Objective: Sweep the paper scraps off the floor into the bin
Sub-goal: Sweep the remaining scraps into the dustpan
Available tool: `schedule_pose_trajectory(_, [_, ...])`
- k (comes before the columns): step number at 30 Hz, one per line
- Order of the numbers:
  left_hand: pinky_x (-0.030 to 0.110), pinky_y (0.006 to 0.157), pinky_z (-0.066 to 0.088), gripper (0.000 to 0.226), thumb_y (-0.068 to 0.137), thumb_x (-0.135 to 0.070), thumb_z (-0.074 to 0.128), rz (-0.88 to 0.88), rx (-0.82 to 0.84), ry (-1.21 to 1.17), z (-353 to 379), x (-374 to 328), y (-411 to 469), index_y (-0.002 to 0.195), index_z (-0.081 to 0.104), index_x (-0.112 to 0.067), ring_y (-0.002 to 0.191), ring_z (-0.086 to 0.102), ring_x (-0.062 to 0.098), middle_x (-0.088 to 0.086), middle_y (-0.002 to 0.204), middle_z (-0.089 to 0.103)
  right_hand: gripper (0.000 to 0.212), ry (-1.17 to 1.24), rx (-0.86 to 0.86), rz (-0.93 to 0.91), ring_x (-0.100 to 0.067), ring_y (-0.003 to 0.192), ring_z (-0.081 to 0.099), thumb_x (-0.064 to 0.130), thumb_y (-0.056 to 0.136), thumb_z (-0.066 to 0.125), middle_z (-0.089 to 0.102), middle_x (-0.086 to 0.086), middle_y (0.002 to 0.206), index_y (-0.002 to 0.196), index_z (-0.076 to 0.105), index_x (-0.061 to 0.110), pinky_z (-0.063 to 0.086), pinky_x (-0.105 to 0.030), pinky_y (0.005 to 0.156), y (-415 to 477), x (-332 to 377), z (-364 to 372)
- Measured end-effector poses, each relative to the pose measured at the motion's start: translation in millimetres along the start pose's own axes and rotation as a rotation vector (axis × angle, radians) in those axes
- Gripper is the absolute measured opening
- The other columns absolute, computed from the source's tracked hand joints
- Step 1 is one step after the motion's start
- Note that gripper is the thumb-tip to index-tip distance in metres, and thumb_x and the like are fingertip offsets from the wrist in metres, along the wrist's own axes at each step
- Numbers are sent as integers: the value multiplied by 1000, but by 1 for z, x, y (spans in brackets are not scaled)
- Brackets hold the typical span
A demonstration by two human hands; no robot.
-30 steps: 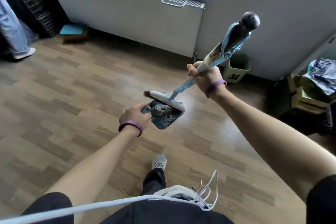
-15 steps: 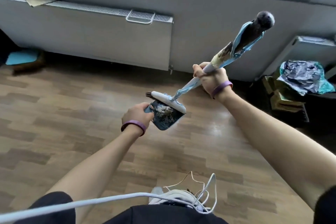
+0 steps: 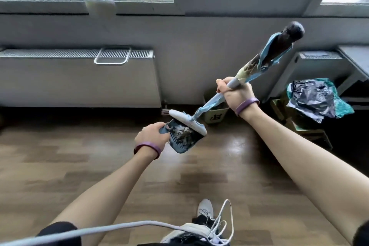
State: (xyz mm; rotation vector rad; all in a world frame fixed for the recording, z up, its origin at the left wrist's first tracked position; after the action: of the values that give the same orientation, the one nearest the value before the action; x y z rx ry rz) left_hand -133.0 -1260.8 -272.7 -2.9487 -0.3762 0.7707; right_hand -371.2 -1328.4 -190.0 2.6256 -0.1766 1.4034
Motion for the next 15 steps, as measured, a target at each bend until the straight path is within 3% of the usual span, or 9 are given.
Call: schedule_pose_trajectory(15, [26,69,39,24,81,-38,59,85,44,20,43,-149,234,104,66,-35,99,63,28,0,102,70,35,32,-181,135,-13,75,58,40,88,58,62,9,68,57,60,23,42,-22,74,256,-57,-51])
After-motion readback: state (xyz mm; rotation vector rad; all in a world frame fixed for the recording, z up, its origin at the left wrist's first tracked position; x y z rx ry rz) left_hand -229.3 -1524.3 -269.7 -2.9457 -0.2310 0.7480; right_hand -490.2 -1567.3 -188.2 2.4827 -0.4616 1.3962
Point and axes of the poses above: each hand's wrist, its own y-axis towards the middle knuckle, its own z-axis out of the palm, x = y × z, the point moved 1 cm from there along y, towards the middle knuckle
